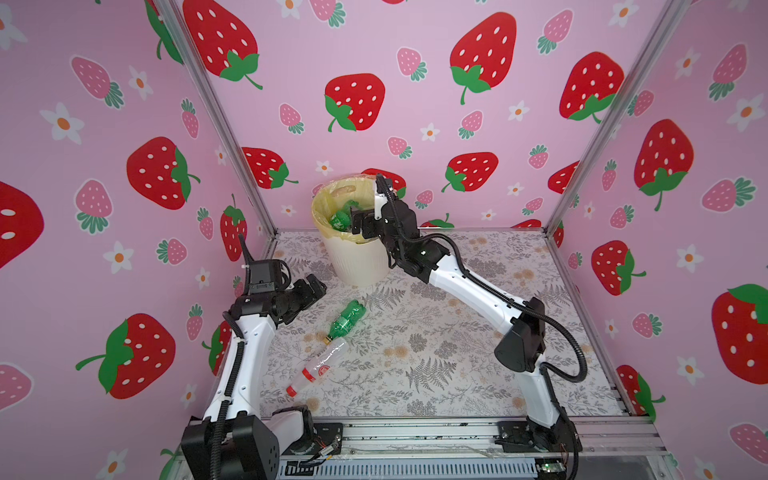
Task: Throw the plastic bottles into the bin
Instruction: 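Open the right gripper above the bin to drop the green bottle, then withdraw the right gripper from the bin while the left gripper reaches toward the Sprite bottle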
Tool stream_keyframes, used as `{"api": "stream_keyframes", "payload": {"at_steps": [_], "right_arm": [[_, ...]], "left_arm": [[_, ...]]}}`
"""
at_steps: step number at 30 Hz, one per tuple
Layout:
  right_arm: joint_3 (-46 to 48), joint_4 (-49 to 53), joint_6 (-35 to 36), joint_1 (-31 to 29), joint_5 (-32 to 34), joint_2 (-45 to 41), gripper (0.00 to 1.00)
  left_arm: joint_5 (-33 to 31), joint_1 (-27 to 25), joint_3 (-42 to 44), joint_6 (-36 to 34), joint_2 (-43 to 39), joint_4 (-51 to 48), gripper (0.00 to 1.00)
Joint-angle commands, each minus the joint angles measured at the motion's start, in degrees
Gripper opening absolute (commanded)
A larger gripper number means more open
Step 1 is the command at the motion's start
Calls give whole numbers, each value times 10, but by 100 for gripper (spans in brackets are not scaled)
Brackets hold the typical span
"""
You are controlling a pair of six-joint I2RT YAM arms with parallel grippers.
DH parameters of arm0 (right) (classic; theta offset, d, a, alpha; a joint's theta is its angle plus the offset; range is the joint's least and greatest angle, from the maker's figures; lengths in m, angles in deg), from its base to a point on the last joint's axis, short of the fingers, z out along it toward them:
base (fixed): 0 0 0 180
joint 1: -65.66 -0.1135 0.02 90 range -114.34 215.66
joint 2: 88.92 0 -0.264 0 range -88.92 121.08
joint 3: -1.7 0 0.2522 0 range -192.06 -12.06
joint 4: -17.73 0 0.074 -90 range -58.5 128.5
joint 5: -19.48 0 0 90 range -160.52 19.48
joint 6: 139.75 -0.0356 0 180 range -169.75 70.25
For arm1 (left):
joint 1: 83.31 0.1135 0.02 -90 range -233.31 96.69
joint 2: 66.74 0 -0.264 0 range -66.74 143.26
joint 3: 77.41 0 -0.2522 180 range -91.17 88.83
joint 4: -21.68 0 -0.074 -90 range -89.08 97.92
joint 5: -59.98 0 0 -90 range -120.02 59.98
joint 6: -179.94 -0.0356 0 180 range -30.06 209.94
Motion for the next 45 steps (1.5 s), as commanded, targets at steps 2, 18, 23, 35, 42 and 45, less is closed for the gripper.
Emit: {"api": "stream_keyframes", "payload": {"at_steps": [2,18,23,35,42,45], "right_arm": [[-5,-2,-14,2,7,-66,99],[349,-43,-50,2,-29,-310,99],[461,-41,-61,1,-20,-394,99],[655,-39,-80,2,27,-550,99],[698,-35,-71,2,41,-590,99],[710,-34,-66,2,51,-599,99]], "left_arm": [[15,8,5,2,-9,3,99],[2,14,15,-6,-8,2,99],[-18,8,17,-18,-2,-4,99],[-216,-160,8,-69,-12,-70,99],[-241,-220,39,-106,-49,-81,99],[-235,-233,65,-109,-65,-72,99]]}}
